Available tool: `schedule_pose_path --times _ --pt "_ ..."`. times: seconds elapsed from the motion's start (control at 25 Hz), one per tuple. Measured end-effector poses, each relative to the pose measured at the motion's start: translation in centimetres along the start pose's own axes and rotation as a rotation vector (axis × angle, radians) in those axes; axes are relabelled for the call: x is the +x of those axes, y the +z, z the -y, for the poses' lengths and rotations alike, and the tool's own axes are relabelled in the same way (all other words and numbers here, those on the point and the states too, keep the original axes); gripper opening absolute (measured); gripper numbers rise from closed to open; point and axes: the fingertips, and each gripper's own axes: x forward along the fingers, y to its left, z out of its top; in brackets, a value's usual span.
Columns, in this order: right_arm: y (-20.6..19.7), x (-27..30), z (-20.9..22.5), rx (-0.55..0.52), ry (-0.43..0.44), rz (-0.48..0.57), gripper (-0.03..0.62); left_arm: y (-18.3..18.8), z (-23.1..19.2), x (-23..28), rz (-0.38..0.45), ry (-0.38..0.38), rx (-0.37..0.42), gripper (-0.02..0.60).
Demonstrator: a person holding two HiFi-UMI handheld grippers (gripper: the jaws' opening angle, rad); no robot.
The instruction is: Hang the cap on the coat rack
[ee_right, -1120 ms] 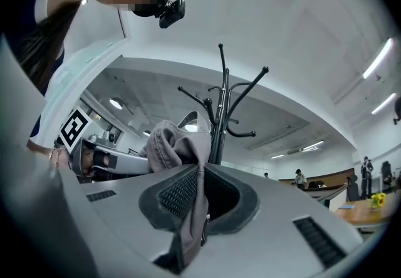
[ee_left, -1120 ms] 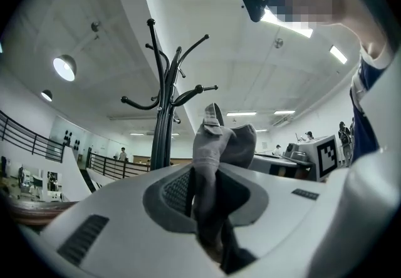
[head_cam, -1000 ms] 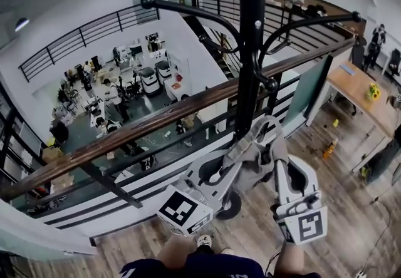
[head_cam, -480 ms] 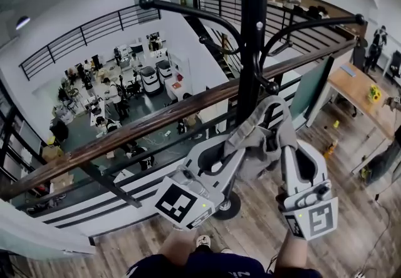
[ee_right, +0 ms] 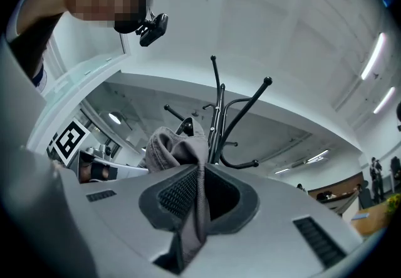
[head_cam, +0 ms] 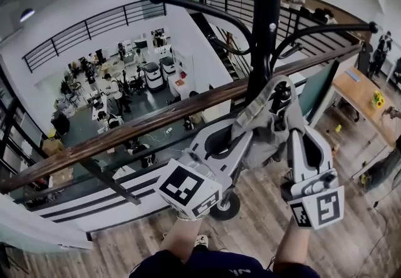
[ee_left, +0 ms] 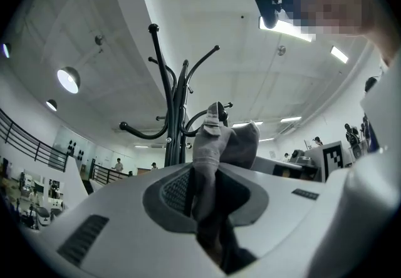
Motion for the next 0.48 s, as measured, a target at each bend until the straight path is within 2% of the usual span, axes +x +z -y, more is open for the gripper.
schedule_pose_path --times 0.28,0.48 --pt "-2.5 1.7 0.8 0.018 -0.01 -0.08 0.037 -2.0 -2.3 1.1 -0.034 0.042 -0.045 0.065" --pt "-3.6 2.3 1.1 0.028 -0.023 -0.098 0.037 -3.5 -3.2 1.6 -0.047 0.054 -0.083 0.066"
